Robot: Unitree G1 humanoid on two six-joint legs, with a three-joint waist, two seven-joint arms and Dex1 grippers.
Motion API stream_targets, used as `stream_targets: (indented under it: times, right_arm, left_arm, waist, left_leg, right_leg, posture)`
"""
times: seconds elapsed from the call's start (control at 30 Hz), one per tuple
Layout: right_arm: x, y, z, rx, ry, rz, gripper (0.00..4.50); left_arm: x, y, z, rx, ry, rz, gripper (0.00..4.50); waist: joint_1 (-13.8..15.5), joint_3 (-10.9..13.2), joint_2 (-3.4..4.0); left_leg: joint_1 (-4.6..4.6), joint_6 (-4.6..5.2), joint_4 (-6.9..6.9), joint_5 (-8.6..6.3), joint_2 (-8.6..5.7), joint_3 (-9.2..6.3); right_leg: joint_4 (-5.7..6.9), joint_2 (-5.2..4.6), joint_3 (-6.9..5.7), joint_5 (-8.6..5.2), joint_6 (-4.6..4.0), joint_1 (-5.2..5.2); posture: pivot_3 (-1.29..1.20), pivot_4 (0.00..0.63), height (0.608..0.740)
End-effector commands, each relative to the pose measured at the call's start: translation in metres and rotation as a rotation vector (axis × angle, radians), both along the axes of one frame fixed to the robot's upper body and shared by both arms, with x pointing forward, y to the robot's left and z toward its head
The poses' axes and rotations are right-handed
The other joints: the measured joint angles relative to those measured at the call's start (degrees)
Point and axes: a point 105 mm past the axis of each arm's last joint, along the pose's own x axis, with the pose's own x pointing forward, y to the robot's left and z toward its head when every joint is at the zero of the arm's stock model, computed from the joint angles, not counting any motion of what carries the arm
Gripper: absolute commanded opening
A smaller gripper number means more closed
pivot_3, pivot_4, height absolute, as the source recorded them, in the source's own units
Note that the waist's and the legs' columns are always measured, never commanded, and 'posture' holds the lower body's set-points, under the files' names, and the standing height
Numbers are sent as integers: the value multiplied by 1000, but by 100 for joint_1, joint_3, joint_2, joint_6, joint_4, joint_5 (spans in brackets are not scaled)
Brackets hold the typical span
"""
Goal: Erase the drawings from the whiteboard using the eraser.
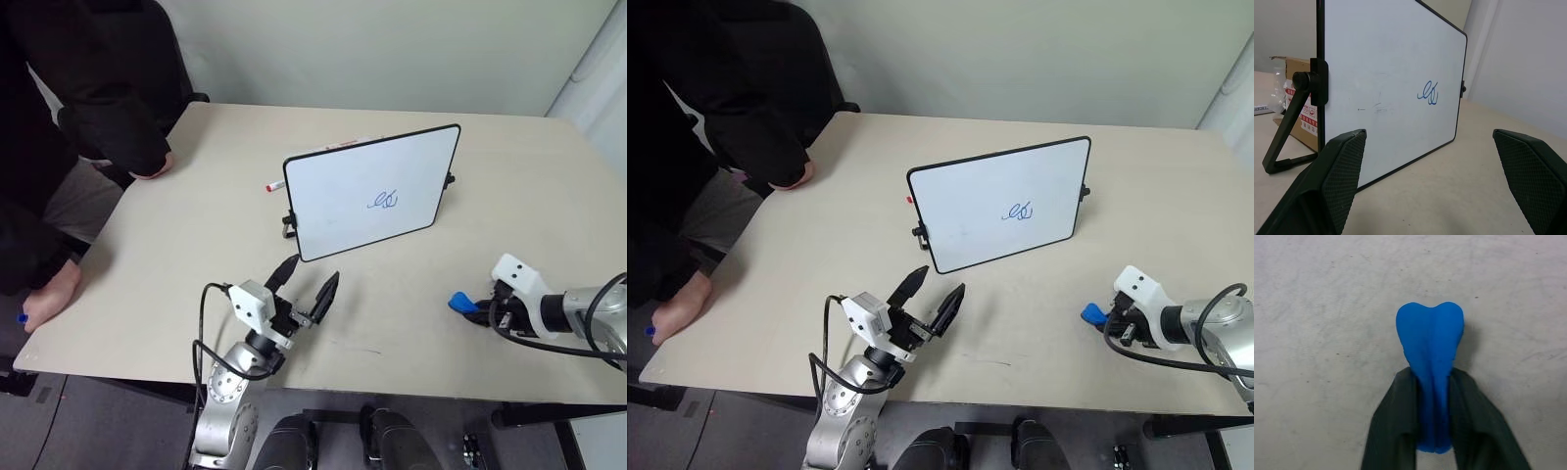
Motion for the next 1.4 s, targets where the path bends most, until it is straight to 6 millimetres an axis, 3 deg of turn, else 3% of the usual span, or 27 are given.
stream_targets:
  times: [0.03,0.13,0.33,0.43,0.6,0.73,1.03,1.2,1.27,1.4]
  right_arm:
    - [1,14,23,77,-72,38,449]
    - [8,32,44,180,-158,46,449]
    - [44,75,93,469,-361,-44,449]
    - [66,96,96,521,-397,-107,449]
    - [89,123,84,526,-407,-157,449]
    - [106,125,85,552,-442,-240,449]
    - [139,99,94,574,-517,-472,449]
    - [147,96,97,622,-529,-547,449]
    - [147,100,94,626,-517,-552,449]
    - [141,128,83,616,-477,-477,449]
  left_arm:
    - [-4,2,13,-16,-50,3,4500]
    - [-3,3,12,-15,-48,0,4500]
    - [1,6,12,-12,-44,4,4500]
    - [5,10,13,-9,-44,9,4500]
    - [9,13,14,6,-50,6,4500]
    - [11,14,14,11,-51,4,4500]
    - [11,16,15,10,-47,3,4500]
    - [10,16,16,4,-50,9,4500]
    - [10,17,17,1,-50,12,4500]
    - [10,18,17,0,-49,11,4500]
  waist:
    - [0,0,0]
    - [-2,0,-1]
    - [-57,1,-2]
    - [-51,1,-2]
    - [-12,0,-3]
    - [-7,0,-2]
    - [-21,0,-3]
    - [-56,1,-4]
    - [-63,2,-4]
    - [-83,2,-5]
  left_leg:
    - [0,0,0,0,0,1]
    - [1,0,0,1,0,1]
    - [15,3,1,13,0,7]
    - [17,8,2,18,2,5]
    - [12,11,1,18,3,1]
    - [-5,13,1,10,1,7]
    - [-9,12,3,9,1,13]
    - [-4,10,3,51,2,14]
    - [-4,13,2,59,2,10]
    - [-4,-4,2,50,2,8]
  right_leg:
    - [0,0,0,0,0,0]
    - [1,1,1,0,0,0]
    - [6,3,6,3,-5,1]
    - [13,2,5,10,-11,0]
    - [14,-2,1,21,-7,-8]
    - [14,-9,1,48,-49,-24]
    - [11,-11,-1,56,-63,-32]
    - [14,-10,1,60,-59,-33]
    - [14,-8,1,62,-62,-35]
    - [13,-6,1,63,-64,-43]
  posture:
    - [0,150,740]
    - [0,150,740]
    - [0,150,740]
    - [0,150,740]
    - [0,150,740]
    - [0,150,740]
    - [0,150,740]
    - [0,150,740]
    - [0,150,740]
    - [0,150,740]
